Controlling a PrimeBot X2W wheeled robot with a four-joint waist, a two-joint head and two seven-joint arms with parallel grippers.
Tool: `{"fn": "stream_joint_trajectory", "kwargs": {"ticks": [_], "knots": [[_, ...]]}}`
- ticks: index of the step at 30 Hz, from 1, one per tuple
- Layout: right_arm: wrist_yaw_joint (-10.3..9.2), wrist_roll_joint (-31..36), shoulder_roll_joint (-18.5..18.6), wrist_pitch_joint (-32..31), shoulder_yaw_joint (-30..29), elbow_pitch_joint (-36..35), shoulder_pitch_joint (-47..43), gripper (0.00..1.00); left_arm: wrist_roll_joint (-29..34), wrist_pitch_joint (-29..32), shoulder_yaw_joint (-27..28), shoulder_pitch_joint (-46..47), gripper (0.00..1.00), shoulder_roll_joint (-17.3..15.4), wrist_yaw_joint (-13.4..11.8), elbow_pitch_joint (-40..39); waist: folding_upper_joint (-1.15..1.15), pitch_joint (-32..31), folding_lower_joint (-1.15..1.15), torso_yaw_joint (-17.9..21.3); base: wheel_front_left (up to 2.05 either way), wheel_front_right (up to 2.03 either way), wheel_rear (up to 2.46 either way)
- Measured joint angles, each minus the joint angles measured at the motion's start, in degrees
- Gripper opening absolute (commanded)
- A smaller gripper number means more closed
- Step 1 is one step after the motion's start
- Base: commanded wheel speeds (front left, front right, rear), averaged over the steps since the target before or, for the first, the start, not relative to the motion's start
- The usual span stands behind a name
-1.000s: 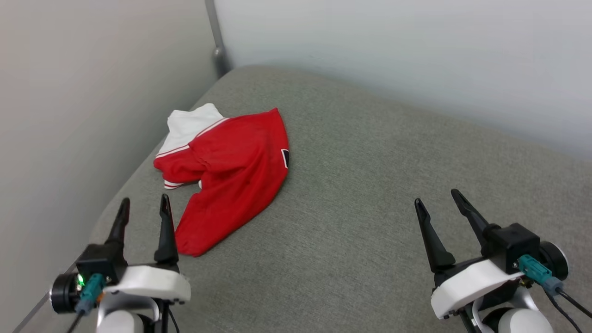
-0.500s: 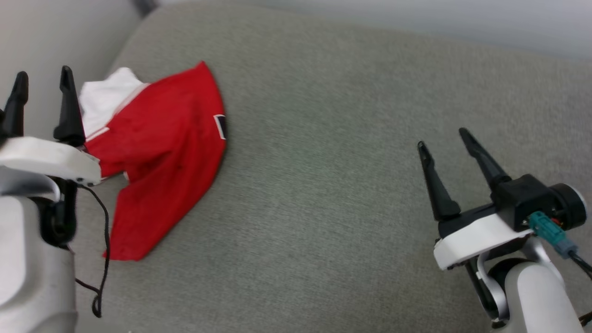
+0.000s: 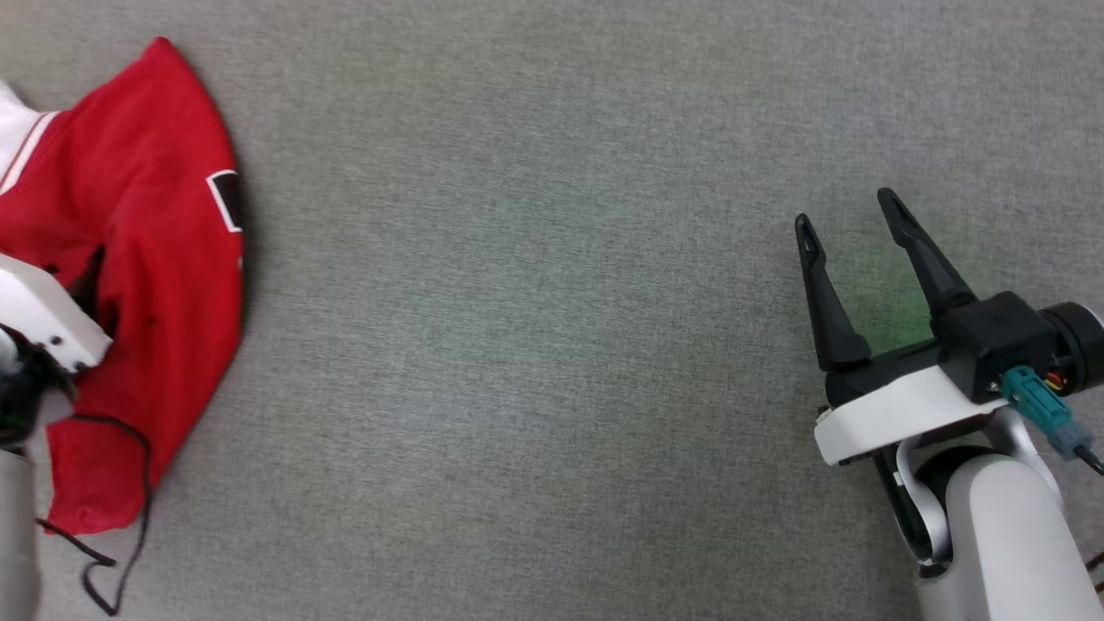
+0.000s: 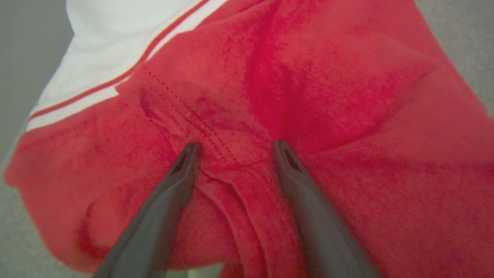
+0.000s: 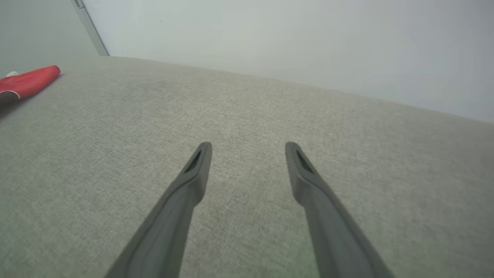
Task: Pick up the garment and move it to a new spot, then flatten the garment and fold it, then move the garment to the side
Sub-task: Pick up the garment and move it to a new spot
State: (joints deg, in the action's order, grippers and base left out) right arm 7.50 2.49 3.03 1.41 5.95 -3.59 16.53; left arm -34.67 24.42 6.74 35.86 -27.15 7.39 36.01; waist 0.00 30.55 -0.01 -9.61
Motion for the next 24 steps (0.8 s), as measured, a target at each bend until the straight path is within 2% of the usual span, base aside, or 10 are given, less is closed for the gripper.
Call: {"fn": "stream_joint_trajectory", "kwargs": {"ticks": [4, 5, 6, 8, 14, 20, 21, 24], "knots": [[0.0, -0.3, 0.0, 0.2, 0.5, 0.8, 0.8, 1.0, -4.1, 5.4, -2.2, 1.4, 1.0, -1.8, -0.1, 1.5, 0.0, 0.4, 0.0, 0.4, 0.0, 0.0, 0.0], [0.0, -0.4, 0.0, 0.2, 0.6, 0.9, 0.8, 1.0, -4.3, 5.6, -2.7, 1.5, 0.39, -2.1, -0.1, 1.7, 0.0, 0.3, 0.01, 0.3, 0.0, 0.0, 0.0], [0.0, -0.4, 0.0, 0.4, 0.7, 1.0, 0.8, 1.0, -4.6, 5.6, -2.9, 1.6, 0.0, -2.1, -0.1, 2.0, 0.0, 0.2, 0.01, 0.3, 0.0, 0.0, 0.0], [0.0, -0.5, -0.1, 0.4, 0.7, 1.4, 0.9, 1.0, -4.8, 4.9, -3.7, 1.7, 0.0, -2.2, -0.1, 2.6, 0.0, -0.2, 0.0, 0.2, 0.0, 0.0, 0.0], [0.0, -0.5, -0.1, 0.7, 0.1, 2.1, 1.0, 1.0, -1.5, -4.9, -4.8, 2.3, 0.0, -1.5, -0.5, 4.7, 0.0, -2.3, 0.0, -0.4, 0.0, 0.0, 0.0], [0.0, -2.1, -0.1, 1.8, -0.4, 3.2, -0.3, 1.0, 3.1, -17.3, -5.5, 4.7, 0.0, -2.5, -1.7, 3.2, 0.0, -6.3, 0.01, -1.1, 0.0, 0.0, 0.0], [0.0, -2.9, -0.1, 2.4, -0.7, 3.9, -1.5, 1.0, 5.4, -22.8, -6.1, 5.6, 0.0, -2.6, -2.9, 1.5, 0.0, -9.1, 0.01, -1.3, 0.0, 0.0, 0.0], [0.0, -3.9, -0.1, 2.8, -2.2, 3.8, -3.3, 1.0, 7.7, -27.9, -7.3, 6.2, 0.0, -1.9, -4.1, -2.1, 0.0, -12.9, 0.01, -1.4, 0.0, 0.0, 0.0]]}}
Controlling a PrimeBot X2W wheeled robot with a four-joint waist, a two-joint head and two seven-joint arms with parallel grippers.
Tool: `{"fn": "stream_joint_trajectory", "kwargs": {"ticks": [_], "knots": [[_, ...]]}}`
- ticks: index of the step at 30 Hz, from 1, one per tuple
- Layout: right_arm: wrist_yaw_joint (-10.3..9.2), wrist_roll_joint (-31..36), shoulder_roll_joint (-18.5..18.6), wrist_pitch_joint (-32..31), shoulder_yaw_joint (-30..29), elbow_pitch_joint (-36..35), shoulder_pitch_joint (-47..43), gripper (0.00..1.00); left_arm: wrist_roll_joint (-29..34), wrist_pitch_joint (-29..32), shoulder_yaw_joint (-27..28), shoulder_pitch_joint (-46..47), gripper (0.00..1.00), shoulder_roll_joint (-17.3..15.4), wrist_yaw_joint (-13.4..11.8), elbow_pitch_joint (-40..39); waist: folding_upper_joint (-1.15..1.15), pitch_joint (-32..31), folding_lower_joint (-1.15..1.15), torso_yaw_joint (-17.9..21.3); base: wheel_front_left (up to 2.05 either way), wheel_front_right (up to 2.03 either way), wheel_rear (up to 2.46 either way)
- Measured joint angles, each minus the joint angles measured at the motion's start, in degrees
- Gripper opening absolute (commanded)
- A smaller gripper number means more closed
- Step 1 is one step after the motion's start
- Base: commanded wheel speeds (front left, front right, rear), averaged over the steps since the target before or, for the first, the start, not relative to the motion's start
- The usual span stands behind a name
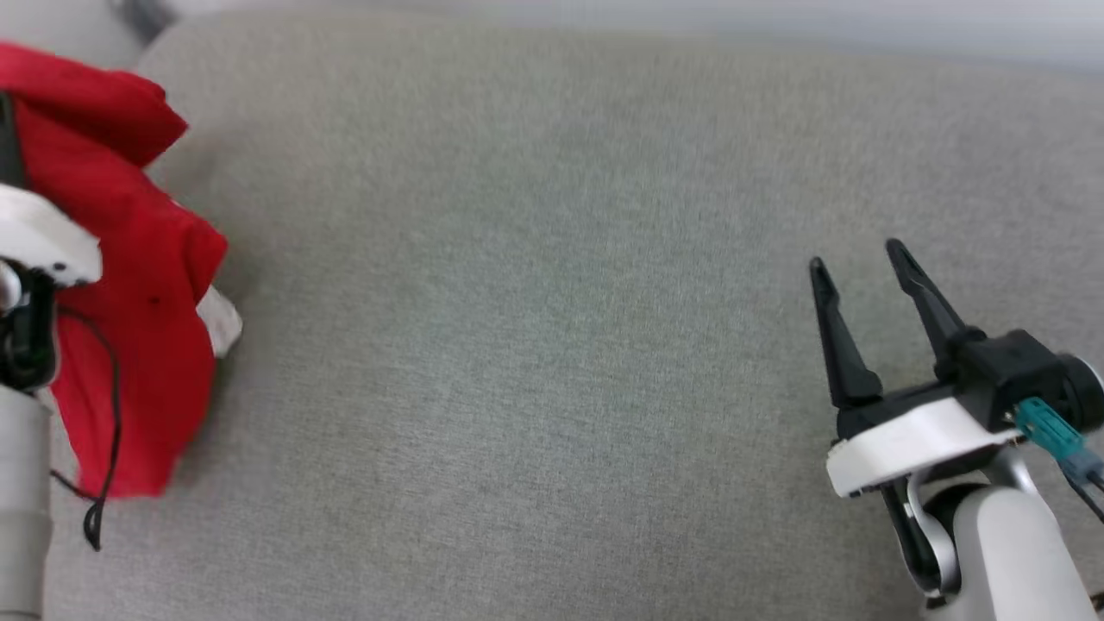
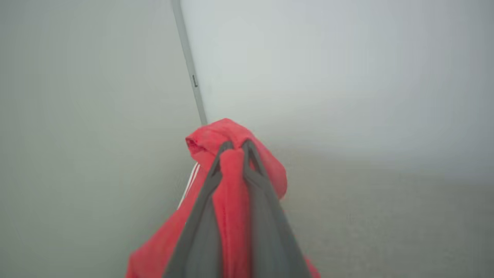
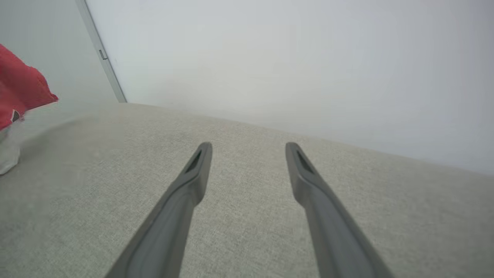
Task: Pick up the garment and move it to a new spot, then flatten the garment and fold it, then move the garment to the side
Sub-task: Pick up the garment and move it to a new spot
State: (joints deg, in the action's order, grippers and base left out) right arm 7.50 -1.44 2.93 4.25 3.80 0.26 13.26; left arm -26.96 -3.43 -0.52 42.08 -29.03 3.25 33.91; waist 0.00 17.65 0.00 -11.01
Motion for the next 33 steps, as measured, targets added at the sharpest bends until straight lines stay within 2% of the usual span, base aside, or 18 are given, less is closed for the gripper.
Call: {"fn": "stream_joint_trajectory", "kwargs": {"ticks": [7, 13, 17, 22, 26, 33], "knots": [[0.0, -1.8, 0.0, 0.3, -1.5, -0.2, -3.1, 1.0, 3.0, -2.3, -3.5, 0.1, 0.0, 2.1, -1.6, -8.3, 0.0, -5.5, 0.02, 1.6, 0.0, 0.0, 0.0], [0.0, -2.7, 0.0, 0.3, -1.5, -0.5, -5.2, 1.0, 4.7, -0.2, -8.3, -2.1, 0.0, 5.5, -2.0, -16.6, 0.0, -8.0, 0.02, 6.7, 0.0, 0.0, 0.0], [0.0, -3.2, 0.0, 0.0, -1.8, -0.8, -6.1, 1.0, 5.0, 2.3, -12.5, -3.3, 0.0, 9.0, -1.6, -21.0, 0.0, -9.2, 0.02, 11.0, 0.0, 0.0, 0.0], [0.0, -3.4, 0.0, -0.5, -3.0, -1.4, -8.1, 1.0, 4.0, 5.8, -19.0, -4.0, 0.0, 14.7, 0.3, -22.6, 0.0, -10.0, 0.01, 15.9, 0.0, 0.0, 0.0], [0.0, -3.7, 0.0, -0.6, -3.6, -2.2, -9.0, 1.0, 3.9, 6.8, -23.8, -6.8, 0.0, 17.7, 1.3, -22.5, 0.0, -9.3, 0.01, 18.4, 0.0, 0.0, 0.0], [0.0, -4.5, 0.0, -0.2, -3.8, -2.5, -9.2, 1.0, 5.1, 6.2, -31.6, -18.9, 0.0, 18.9, 2.0, -19.8, 0.0, -6.2, 0.0, 18.6, 0.0, 0.0, 0.0]]}}
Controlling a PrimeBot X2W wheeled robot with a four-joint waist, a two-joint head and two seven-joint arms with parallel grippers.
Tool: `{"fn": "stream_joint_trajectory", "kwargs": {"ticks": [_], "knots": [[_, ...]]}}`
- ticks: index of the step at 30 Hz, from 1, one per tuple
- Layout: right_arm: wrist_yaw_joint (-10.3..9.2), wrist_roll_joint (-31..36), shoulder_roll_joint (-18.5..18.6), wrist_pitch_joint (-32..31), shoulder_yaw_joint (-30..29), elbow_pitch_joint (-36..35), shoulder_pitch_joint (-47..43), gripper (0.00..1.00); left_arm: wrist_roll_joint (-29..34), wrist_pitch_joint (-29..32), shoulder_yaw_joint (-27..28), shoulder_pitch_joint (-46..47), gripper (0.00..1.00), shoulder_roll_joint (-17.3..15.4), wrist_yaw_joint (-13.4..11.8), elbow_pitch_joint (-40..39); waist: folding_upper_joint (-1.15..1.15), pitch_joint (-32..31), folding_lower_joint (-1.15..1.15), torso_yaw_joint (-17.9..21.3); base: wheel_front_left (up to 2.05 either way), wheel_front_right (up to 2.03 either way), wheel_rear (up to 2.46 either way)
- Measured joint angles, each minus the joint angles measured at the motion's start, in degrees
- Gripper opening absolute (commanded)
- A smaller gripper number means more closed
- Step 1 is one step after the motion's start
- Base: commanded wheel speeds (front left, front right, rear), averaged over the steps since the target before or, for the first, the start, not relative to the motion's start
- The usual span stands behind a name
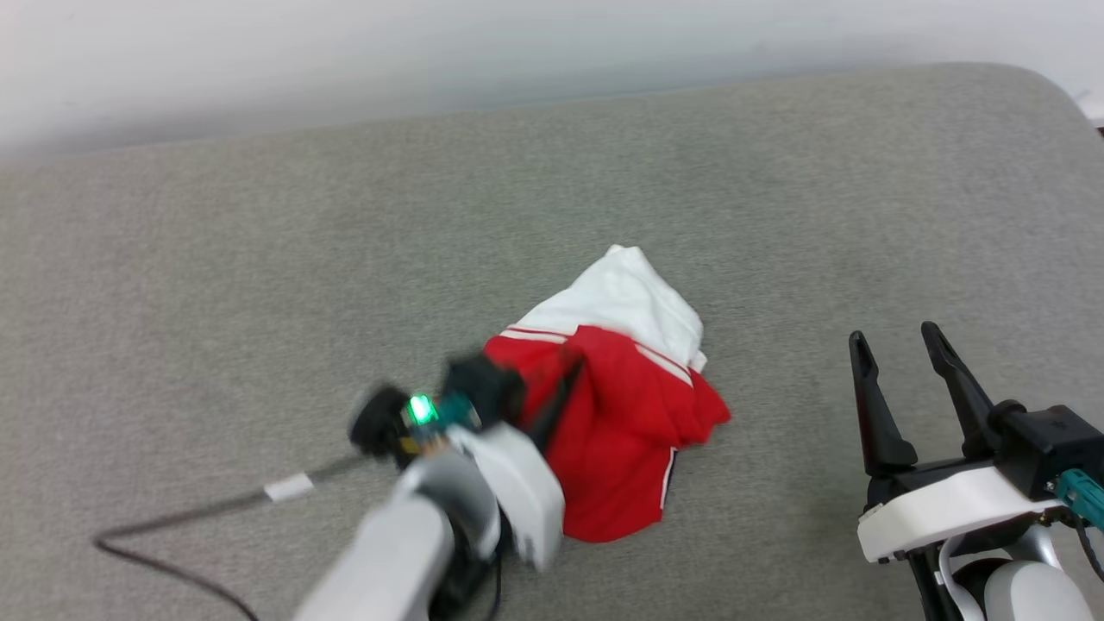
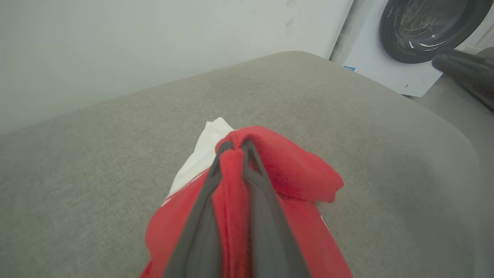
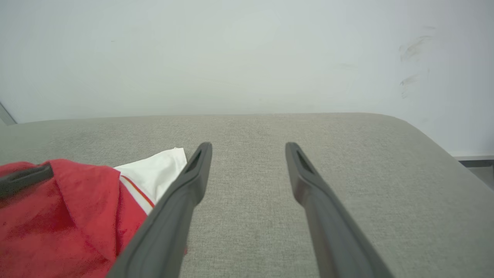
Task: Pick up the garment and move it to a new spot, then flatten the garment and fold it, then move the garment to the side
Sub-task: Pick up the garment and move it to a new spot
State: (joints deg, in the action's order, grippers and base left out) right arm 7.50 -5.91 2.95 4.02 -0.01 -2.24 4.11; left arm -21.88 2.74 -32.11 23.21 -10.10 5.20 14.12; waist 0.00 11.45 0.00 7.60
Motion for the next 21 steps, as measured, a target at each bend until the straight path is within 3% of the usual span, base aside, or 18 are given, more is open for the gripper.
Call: {"fn": "stream_joint_trajectory", "kwargs": {"ticks": [2, 5, 12, 15, 21], "knots": [[0.0, 0.0, 0.0, 0.0, 0.0, 0.0, 0.0, 1.0, 0.5, -0.1, -1.2, -1.5, 0.0, 0.0, 0.0, 0.4, 0.0, 0.2, 0.0, -0.3, 0.0, 0.0, 0.0], [0.0, 0.1, 0.0, 0.0, 0.1, 0.1, 0.6, 1.0, 1.2, -0.9, -4.5, -5.8, 1.0, 0.4, 0.3, 1.4, 0.0, 0.5, 0.0, -2.2, 0.0, 0.0, 0.0], [0.0, 0.9, 0.0, -0.6, -0.5, 0.3, 0.7, 1.0, 2.2, -8.9, -3.9, -5.4, 1.0, 2.1, -0.9, -0.8, 0.0, -0.5, 0.0, -5.7, 0.0, 0.0, 0.0], [0.0, 1.4, 0.0, -1.1, -1.1, 0.3, 0.5, 1.0, 2.5, -13.8, -1.6, -4.6, 1.0, 2.8, -3.0, -3.2, 0.0, -2.3, 0.0, -7.5, 0.0, 0.0, 0.0], [0.0, 1.6, 0.0, -2.3, -2.0, -0.3, -0.8, 1.0, 1.4, -15.9, 2.9, -4.4, 1.0, 2.7, -6.3, -4.5, 0.0, -4.6, 0.0, -9.6, 0.0, 0.0, 0.0]]}}
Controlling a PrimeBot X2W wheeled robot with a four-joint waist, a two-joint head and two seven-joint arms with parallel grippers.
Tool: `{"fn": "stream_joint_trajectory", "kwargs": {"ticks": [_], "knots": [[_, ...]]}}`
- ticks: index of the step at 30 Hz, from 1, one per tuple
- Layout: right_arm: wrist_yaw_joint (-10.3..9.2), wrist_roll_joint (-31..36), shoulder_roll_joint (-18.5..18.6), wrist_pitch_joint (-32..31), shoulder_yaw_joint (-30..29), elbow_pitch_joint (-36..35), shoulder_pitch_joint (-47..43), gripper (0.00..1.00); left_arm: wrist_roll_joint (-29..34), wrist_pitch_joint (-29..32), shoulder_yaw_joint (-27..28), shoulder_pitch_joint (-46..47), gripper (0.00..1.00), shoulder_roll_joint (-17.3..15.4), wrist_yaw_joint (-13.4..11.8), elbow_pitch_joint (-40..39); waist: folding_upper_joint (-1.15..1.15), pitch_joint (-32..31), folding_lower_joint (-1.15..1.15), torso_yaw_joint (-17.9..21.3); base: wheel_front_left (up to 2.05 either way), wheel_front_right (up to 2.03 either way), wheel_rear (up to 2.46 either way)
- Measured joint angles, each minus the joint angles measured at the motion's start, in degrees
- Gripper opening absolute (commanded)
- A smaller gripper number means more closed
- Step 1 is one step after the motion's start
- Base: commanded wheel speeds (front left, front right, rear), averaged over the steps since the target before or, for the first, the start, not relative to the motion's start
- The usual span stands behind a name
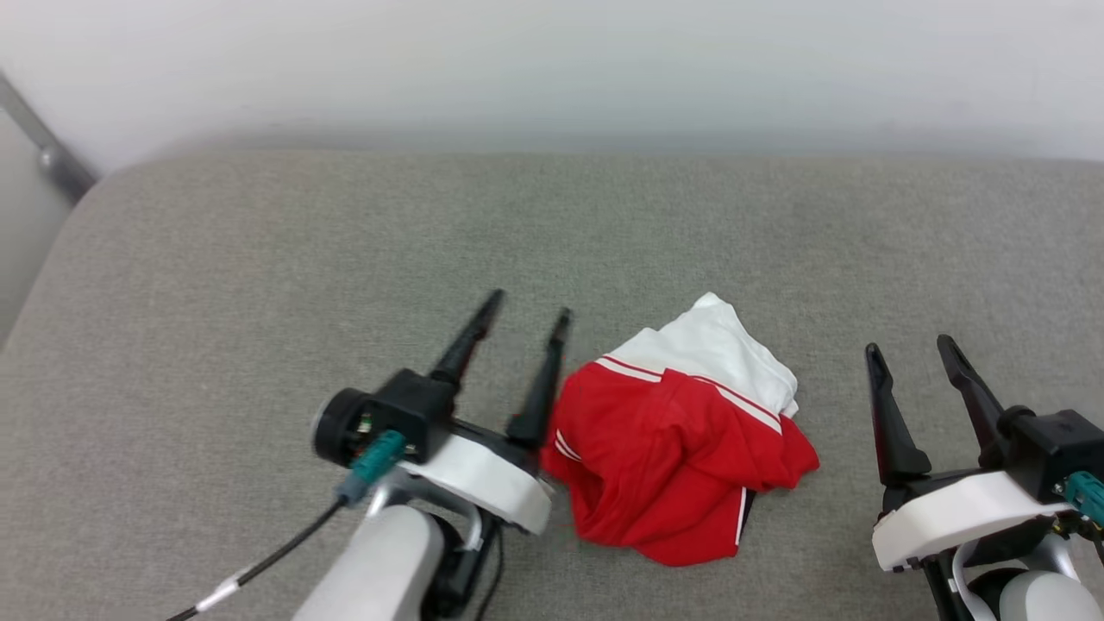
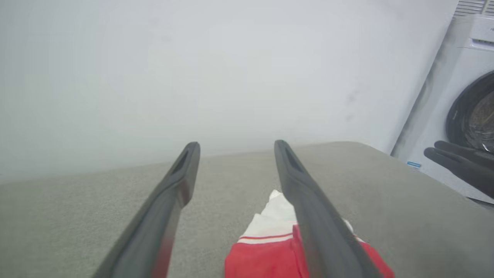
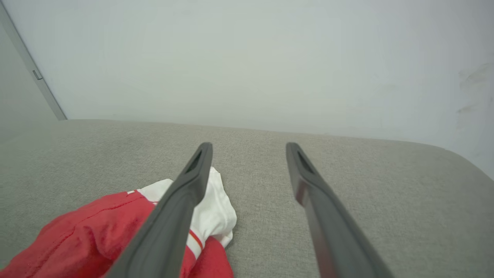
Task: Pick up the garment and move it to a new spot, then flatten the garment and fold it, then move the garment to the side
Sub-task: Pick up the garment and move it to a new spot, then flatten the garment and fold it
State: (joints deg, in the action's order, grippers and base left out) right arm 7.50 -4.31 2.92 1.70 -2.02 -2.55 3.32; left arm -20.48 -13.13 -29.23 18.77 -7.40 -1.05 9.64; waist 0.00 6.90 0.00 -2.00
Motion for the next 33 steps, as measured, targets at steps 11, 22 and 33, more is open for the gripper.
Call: {"fn": "stream_joint_trajectory", "kwargs": {"ticks": [11, 22, 33], "knots": [[0.0, -1.3, 0.0, -1.1, -0.3, -0.5, -4.6, 1.0, -3.0, -1.5, 11.1, -8.7, 1.0, -6.5, -6.1, -0.4, 0.0, -4.9, 0.0, -1.1, 0.0, 0.0, 0.0], [0.0, -2.6, 0.0, -1.5, 0.2, -0.8, -7.4, 1.0, -3.0, 0.1, 10.5, -14.0, 1.0, -8.1, -7.1, -3.0, 0.0, -7.3, 0.01, 0.2, 0.0, 0.0, 0.0], [0.0, -2.5, 0.0, -1.8, 0.5, -1.2, -7.3, 1.0, -3.6, 0.8, 10.6, -13.8, 1.0, -8.4, -7.6, -3.6, 0.0, -7.1, 0.0, 0.1, 0.0, 0.0, 0.0]]}}
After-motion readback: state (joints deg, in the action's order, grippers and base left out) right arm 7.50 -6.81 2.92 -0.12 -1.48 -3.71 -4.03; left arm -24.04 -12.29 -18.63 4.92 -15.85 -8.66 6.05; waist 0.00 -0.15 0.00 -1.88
